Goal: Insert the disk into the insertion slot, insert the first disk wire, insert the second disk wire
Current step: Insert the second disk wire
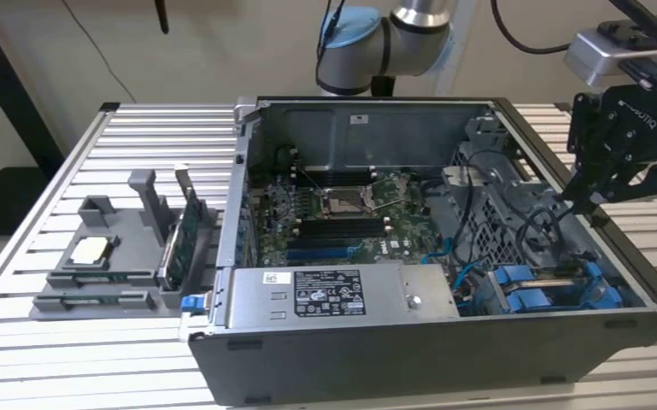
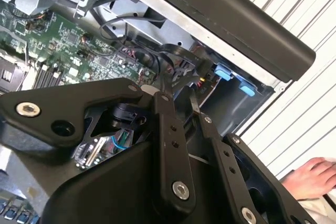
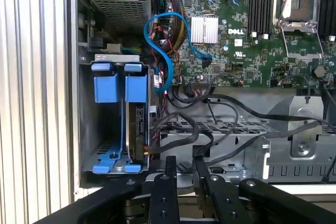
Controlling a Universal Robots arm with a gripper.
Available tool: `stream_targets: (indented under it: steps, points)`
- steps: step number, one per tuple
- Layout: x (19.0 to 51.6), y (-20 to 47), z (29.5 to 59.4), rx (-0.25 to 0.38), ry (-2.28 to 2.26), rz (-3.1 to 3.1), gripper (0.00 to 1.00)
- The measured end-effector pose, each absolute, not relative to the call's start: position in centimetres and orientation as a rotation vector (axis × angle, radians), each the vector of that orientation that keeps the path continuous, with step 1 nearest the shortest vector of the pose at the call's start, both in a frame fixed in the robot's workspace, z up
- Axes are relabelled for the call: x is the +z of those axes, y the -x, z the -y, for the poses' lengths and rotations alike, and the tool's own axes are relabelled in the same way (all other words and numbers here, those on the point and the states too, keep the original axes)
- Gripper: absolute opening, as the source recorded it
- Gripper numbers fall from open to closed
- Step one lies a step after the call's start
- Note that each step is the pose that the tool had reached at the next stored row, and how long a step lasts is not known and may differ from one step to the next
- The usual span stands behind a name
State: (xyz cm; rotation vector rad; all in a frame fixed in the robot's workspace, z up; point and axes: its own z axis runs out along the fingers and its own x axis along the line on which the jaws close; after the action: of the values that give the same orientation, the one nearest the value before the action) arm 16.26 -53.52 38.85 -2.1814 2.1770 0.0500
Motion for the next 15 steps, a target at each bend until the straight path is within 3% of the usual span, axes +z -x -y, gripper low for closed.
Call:
stream_targets:
  steps: [15]
  points:
    - [38.85,-16.76,53.50,0.050,2.182,-2.177,0.27]
